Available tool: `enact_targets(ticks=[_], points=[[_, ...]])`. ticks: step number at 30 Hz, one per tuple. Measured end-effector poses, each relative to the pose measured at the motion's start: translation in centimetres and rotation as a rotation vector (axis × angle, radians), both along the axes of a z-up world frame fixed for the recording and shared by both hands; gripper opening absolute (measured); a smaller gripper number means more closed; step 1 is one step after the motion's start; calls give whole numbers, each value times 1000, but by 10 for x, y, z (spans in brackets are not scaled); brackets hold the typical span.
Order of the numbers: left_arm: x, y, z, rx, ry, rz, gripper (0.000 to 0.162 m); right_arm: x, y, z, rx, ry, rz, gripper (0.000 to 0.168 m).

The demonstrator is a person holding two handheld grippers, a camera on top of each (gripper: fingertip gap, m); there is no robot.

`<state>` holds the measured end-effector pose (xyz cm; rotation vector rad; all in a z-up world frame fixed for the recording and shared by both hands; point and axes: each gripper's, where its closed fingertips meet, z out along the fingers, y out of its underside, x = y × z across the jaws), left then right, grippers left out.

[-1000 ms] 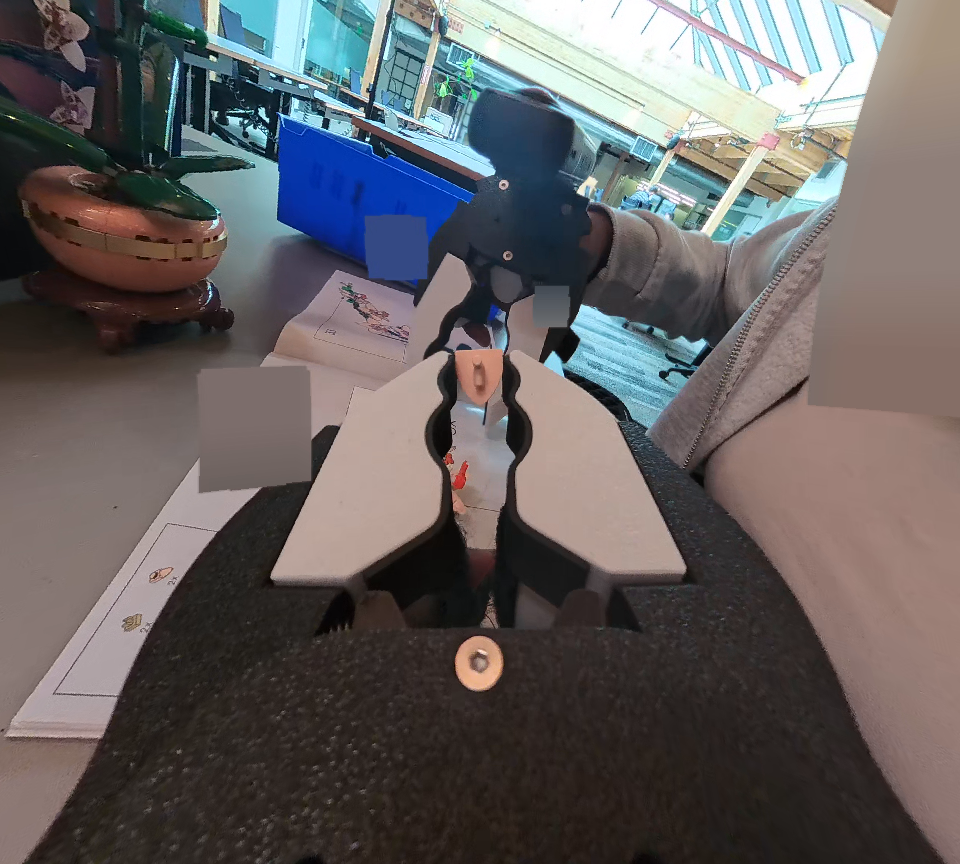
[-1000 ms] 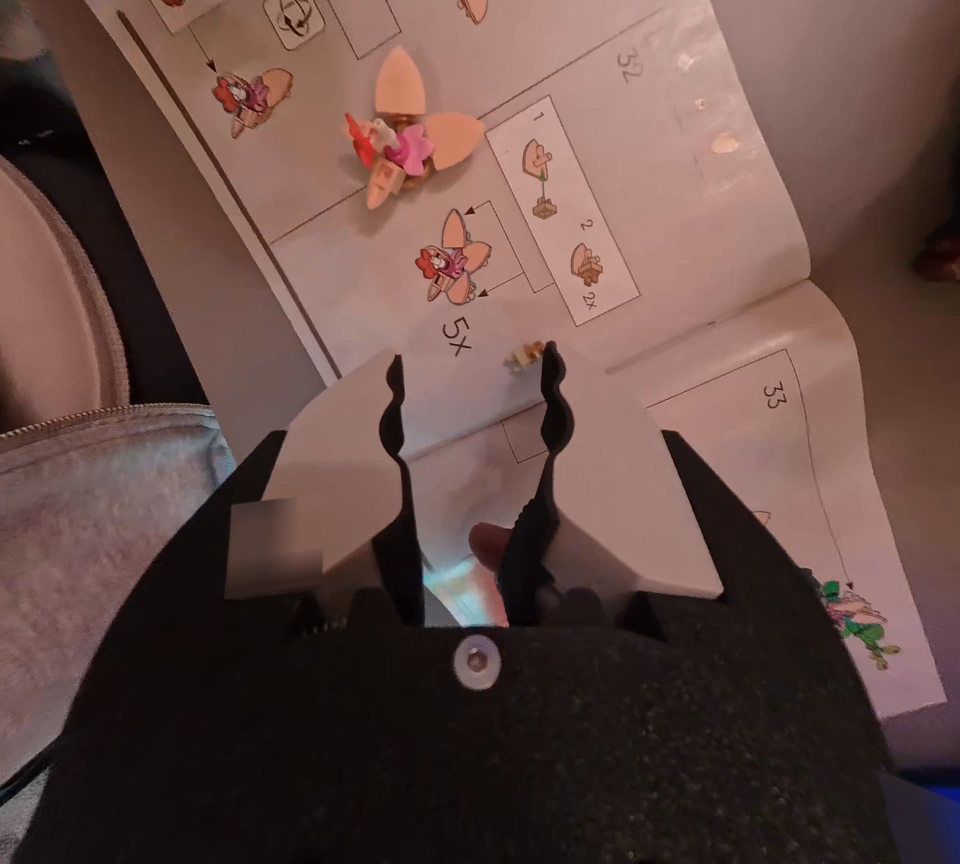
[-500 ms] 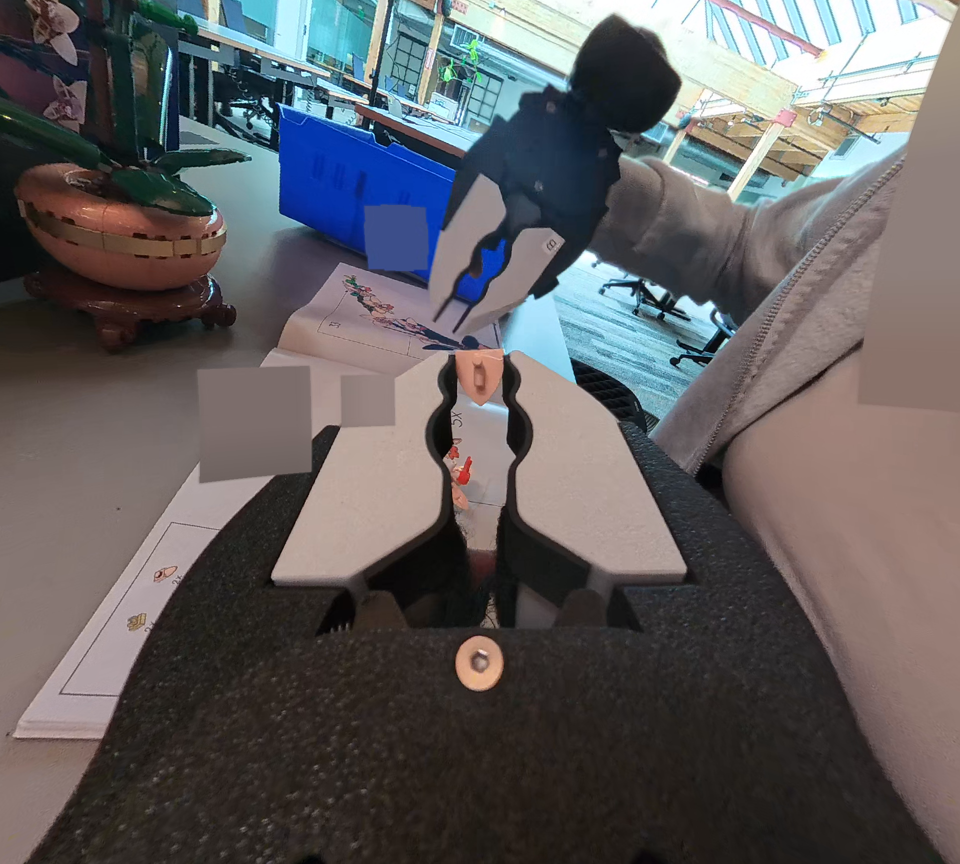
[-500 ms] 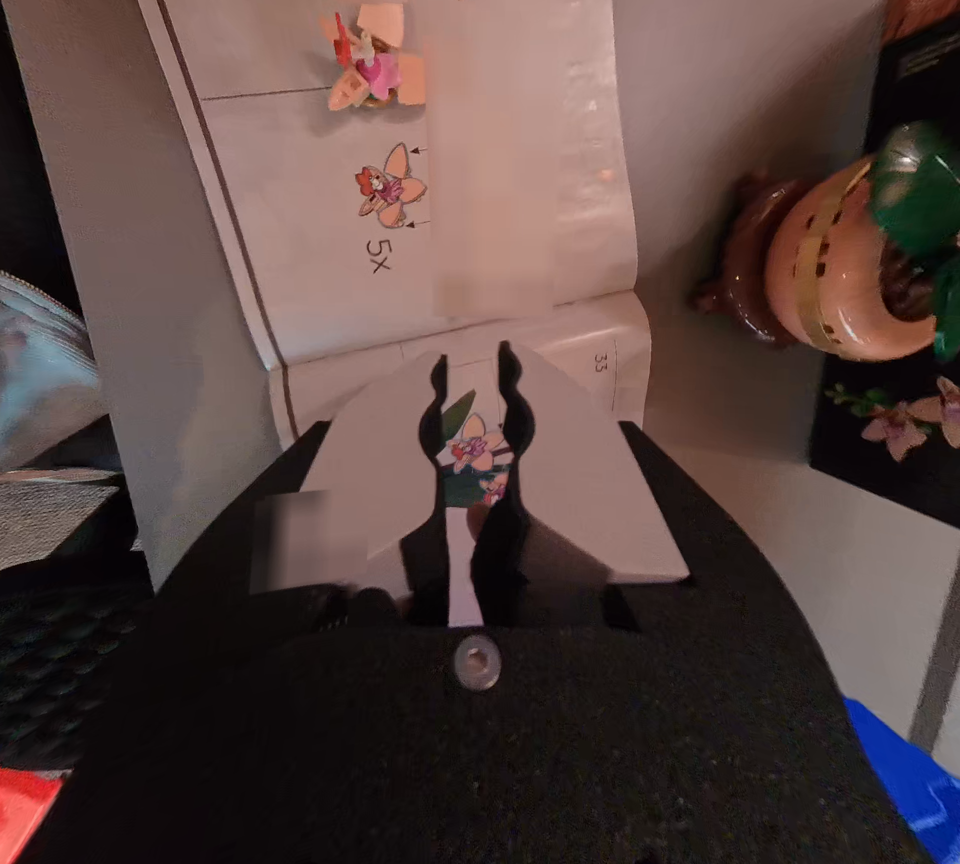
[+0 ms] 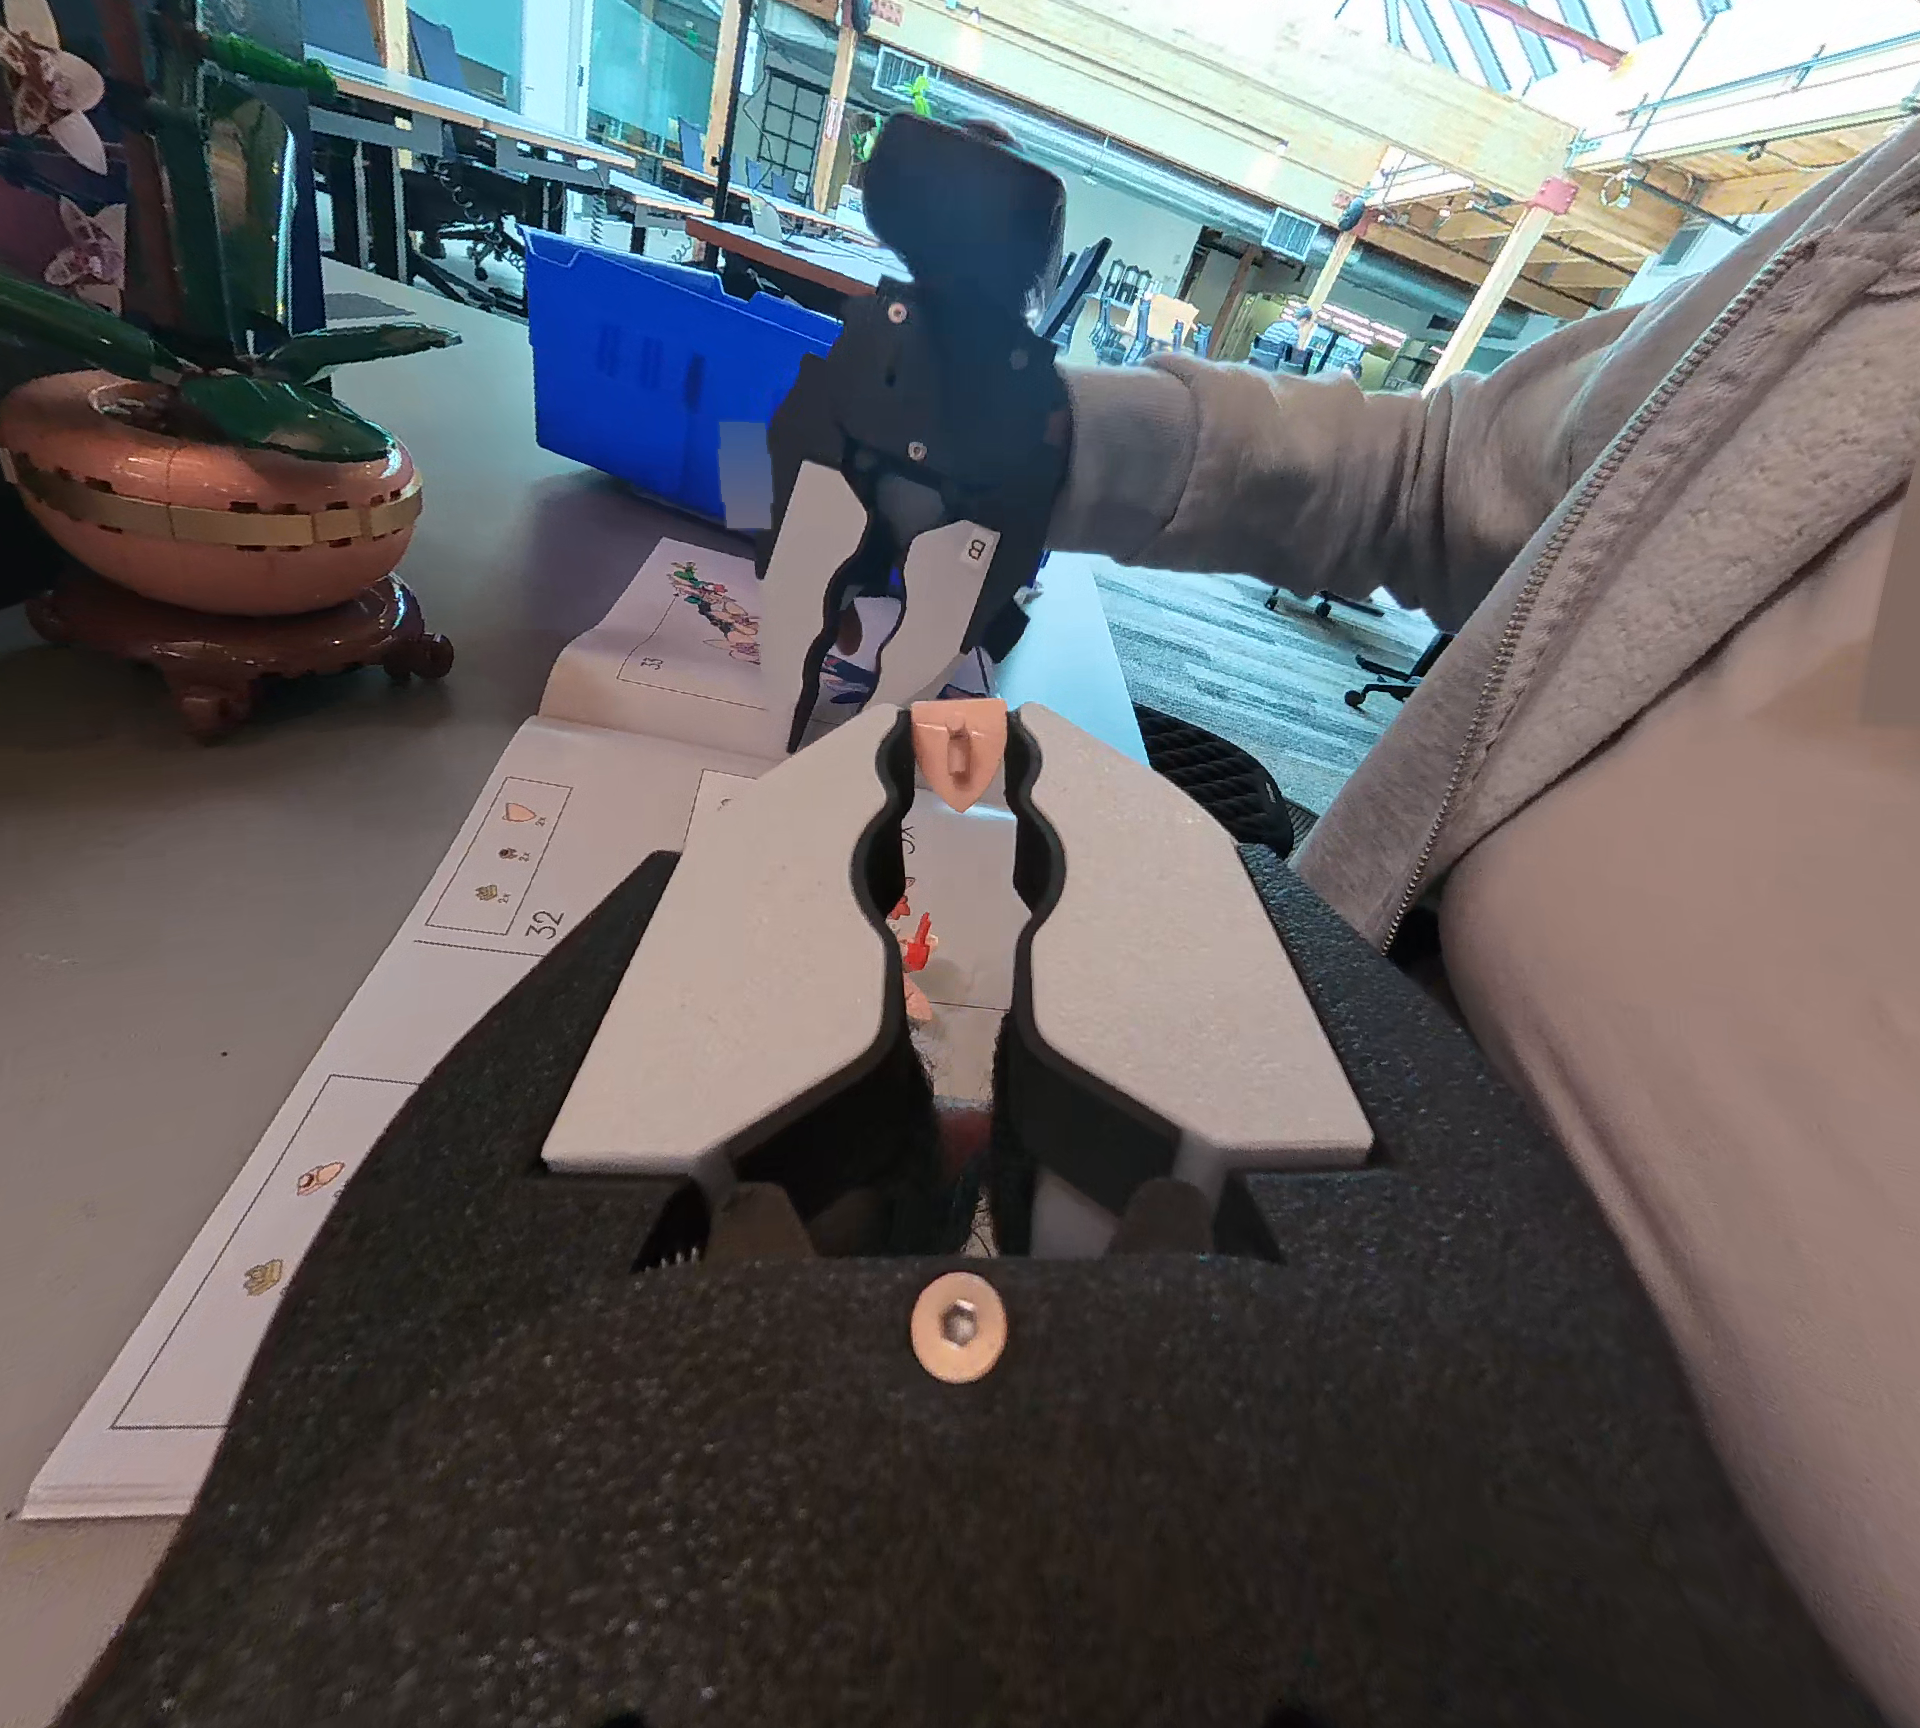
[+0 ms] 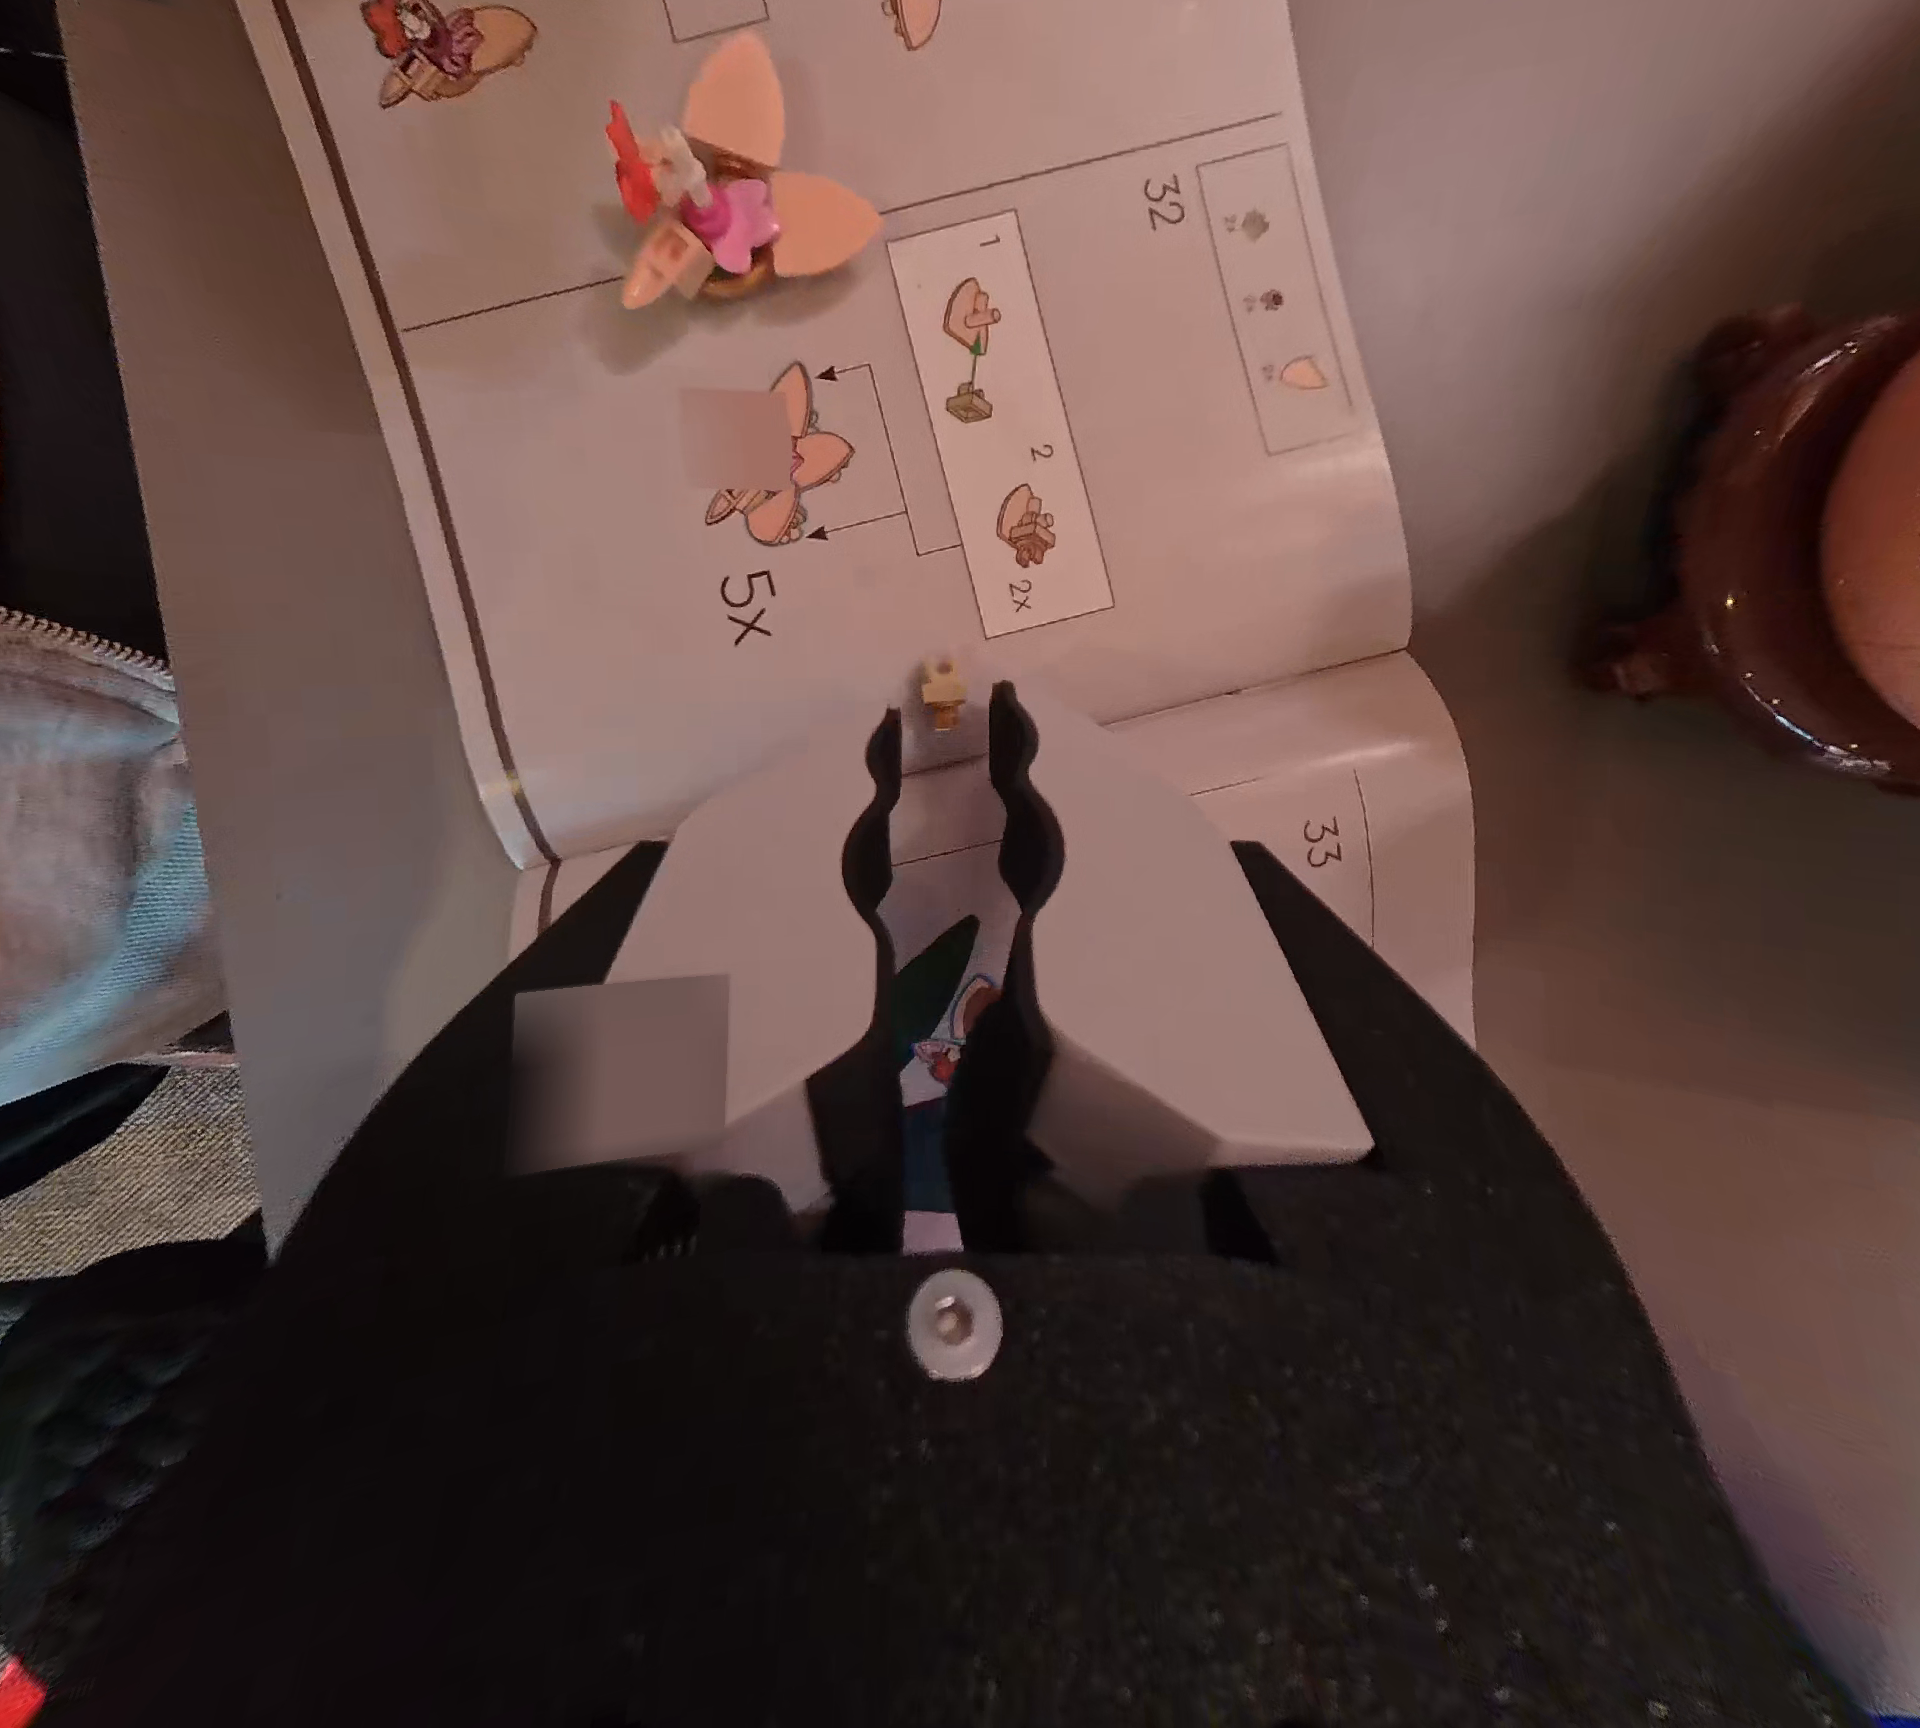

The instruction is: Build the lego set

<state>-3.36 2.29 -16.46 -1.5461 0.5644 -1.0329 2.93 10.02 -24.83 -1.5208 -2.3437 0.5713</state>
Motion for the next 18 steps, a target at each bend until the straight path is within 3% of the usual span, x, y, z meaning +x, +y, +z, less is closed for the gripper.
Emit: enact_targets(ticks=[8,13,18], points=[[0,0,0,10,4,0,16,-4,-1,0,22,41,28,6],[2,-2,0,48,38,-9,16,-6,-11,24,147,75,96,6],[9,-2,3,251,204,54,16,-20,-36,68,261,137,176,6]])
